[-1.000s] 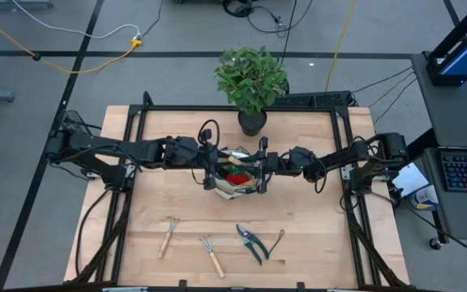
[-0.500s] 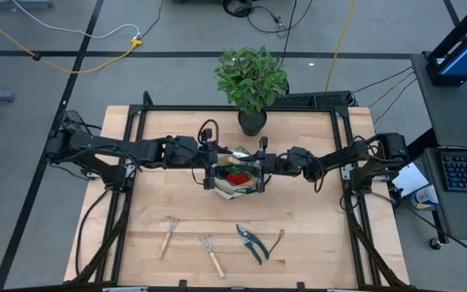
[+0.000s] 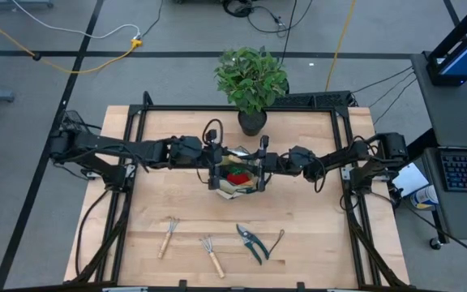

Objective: Pick & Place Garden tools in Gardening bag
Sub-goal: Put the hand trowel in the gardening bag

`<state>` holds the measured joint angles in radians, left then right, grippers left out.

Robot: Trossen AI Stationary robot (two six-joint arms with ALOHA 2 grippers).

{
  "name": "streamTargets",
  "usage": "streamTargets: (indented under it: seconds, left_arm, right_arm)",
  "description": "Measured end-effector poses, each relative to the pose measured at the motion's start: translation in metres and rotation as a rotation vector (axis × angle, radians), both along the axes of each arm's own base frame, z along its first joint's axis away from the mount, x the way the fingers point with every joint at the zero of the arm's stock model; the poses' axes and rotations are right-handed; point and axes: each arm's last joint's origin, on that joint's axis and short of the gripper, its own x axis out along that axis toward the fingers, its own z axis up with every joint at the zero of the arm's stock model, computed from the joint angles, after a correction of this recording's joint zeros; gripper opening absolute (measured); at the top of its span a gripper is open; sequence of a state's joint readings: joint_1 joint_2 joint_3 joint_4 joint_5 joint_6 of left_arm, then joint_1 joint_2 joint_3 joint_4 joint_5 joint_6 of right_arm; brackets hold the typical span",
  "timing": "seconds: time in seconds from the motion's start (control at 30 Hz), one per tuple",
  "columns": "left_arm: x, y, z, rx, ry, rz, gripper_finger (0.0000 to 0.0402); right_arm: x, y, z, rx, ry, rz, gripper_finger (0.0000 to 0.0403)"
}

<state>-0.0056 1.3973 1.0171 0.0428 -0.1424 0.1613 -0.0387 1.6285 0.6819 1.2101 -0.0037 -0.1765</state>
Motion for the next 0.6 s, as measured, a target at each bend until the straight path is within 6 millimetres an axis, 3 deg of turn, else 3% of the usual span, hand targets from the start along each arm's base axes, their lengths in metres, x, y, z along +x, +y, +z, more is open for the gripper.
streamTargets:
  seconds: [0.27, 0.47, 0.6]
  left_arm:
    - [0.0031, 0.0008, 0.0038, 0.002, -0.05, -0.024, 0.0074]
    - [0.003, 0.0009, 0.004, 0.001, -0.051, -0.022, 0.0072]
    - [0.0029, 0.0011, 0.0037, 0.003, -0.048, -0.019, 0.0072]
  right_arm:
    - [0.0001, 0.0002, -0.0003, -0.006, 0.003, 0.001, 0.0066]
    - [0.0, 0.0003, 0.0002, -0.034, -0.002, -0.003, 0.0068]
    - [0.0, 0.0003, 0.0002, -0.032, -0.002, -0.004, 0.0093]
